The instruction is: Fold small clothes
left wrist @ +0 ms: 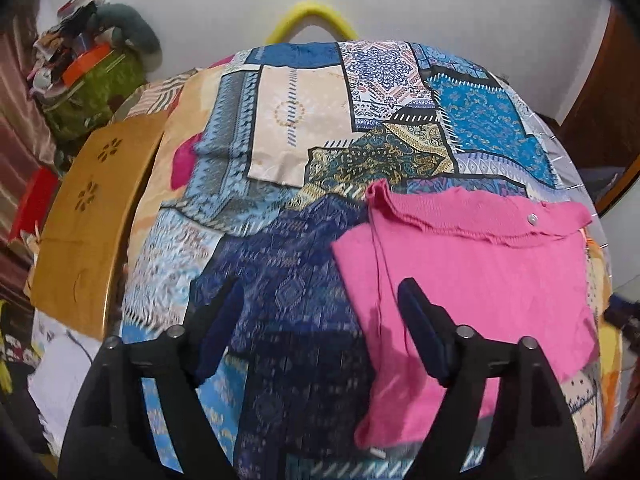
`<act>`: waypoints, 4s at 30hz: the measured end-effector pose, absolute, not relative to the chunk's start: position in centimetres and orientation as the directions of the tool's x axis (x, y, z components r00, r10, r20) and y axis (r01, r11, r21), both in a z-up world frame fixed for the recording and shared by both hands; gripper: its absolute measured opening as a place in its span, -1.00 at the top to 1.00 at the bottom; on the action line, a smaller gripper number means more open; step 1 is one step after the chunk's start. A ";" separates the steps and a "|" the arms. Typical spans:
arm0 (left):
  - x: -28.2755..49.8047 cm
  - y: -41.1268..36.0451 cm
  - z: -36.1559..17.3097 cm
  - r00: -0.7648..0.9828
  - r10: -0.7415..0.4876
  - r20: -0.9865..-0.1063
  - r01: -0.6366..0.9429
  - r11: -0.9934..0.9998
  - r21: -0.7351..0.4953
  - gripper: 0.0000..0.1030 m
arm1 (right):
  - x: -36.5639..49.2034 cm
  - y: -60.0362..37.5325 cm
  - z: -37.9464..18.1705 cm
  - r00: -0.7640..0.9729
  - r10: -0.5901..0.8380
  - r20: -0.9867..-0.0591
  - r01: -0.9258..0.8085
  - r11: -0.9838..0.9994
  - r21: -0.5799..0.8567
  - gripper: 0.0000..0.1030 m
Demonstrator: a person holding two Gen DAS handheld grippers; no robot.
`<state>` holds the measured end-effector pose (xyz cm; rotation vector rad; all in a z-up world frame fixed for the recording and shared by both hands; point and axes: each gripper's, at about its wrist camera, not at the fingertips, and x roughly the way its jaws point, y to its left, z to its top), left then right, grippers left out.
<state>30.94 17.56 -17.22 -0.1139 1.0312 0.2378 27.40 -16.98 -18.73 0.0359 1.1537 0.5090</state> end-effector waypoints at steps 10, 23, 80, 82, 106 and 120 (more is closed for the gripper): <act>28.7 17.6 -18.0 0.464 0.155 -0.872 -0.227 0.973 0.053 -0.56 | 26.0 -15.4 -22.3 0.245 0.413 -0.877 -0.386 0.871 0.303 0.00; 33.3 15.6 -18.1 0.498 0.161 -0.852 -0.170 0.982 0.086 -0.56 | 27.8 -15.2 -21.4 0.322 0.406 -0.855 -0.464 0.855 0.231 0.80; 24.7 11.7 -23.9 0.371 -0.128 -0.920 -0.097 0.980 -0.176 0.79 | 23.3 -13.2 -20.4 0.131 0.541 -0.831 -0.388 0.799 0.459 -0.03; 23.5 11.2 -23.6 0.372 -0.150 -0.916 -0.086 0.977 -0.195 0.79 | 22.9 -12.8 -20.5 0.116 0.534 -0.838 -0.390 0.800 0.456 -0.03; 18.3 11.3 -19.2 0.448 -0.022 -0.894 -0.041 0.998 -0.045 -0.21 | 18.8 -11.5 -20.3 0.199 0.450 -0.870 -0.529 0.797 0.291 -0.03; 29.2 7.5 -21.9 0.370 -0.059 -0.927 -0.039 0.996 -0.079 -0.66 | 18.1 -12.0 -20.4 0.207 0.491 -0.846 -0.533 0.782 0.323 -0.07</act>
